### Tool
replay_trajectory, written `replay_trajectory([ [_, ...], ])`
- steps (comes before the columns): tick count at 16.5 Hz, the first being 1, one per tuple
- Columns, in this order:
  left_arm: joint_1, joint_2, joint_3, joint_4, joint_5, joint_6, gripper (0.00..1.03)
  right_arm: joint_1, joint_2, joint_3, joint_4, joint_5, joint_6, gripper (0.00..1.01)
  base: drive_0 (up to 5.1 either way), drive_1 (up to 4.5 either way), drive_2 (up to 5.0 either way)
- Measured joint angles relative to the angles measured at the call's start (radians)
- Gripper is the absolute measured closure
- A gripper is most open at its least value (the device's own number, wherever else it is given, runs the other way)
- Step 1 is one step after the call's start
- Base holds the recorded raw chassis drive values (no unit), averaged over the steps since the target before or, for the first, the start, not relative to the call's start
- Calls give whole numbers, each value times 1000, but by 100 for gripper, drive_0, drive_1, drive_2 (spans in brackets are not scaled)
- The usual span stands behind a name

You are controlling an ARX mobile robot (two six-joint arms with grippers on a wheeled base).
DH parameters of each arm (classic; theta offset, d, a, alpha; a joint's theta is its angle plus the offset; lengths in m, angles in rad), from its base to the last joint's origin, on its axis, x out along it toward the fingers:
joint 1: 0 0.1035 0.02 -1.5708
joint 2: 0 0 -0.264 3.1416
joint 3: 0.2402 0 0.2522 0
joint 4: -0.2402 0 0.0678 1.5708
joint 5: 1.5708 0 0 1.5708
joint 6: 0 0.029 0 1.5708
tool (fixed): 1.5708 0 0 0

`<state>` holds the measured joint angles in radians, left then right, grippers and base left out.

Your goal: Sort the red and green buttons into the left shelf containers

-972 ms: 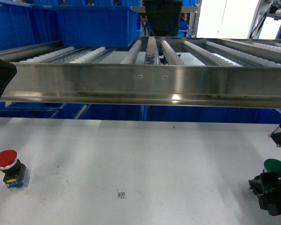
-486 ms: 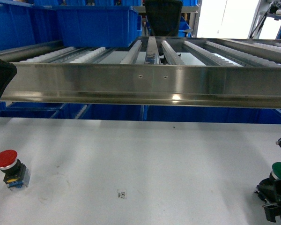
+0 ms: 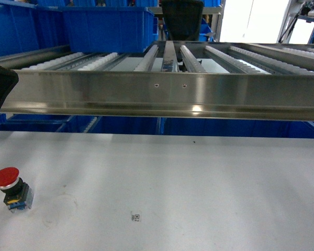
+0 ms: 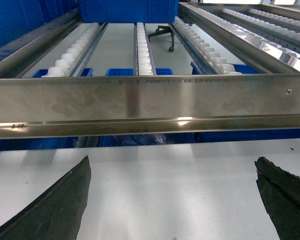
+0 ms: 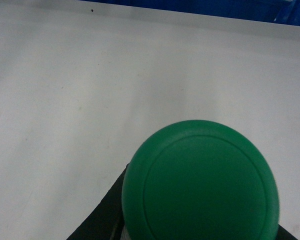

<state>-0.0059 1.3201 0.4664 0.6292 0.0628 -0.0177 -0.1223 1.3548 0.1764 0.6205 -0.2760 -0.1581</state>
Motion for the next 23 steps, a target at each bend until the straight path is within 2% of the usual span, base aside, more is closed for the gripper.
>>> replay_trajectory([
  [2,0,0,0,0,0,0,5,-3,-244,-95,-134,-9,9,66,0,0,0],
  [4,0,0,0,0,0,0,5,15,-533,-165,-359,-8,19,66,0,0,0],
  [6,0,0,0,0,0,0,5,45,-829,-166,-565,14,45,66,0,0,0],
  [7,0,0,0,-2,-1,0,5,44,-888,-166,-570,15,53,66,0,0,0],
  [10,-3,33,0,-2,-87,-5,5,44,-883,-166,-581,19,60,66,0,0,0],
  [14,-19,105,2,-9,-129,-28,5,44,-885,-166,-579,19,60,66,0,0,0],
  [16,-32,159,13,-6,-147,-27,5,44,-885,-166,-579,19,60,66,0,0,0],
  [19,-35,243,29,50,-204,-19,5,44,-885,-166,-579,19,60,66,0,0,0],
  [23,-22,329,48,25,-213,-31,5,44,-885,-166,-579,19,60,67,0,0,0],
])
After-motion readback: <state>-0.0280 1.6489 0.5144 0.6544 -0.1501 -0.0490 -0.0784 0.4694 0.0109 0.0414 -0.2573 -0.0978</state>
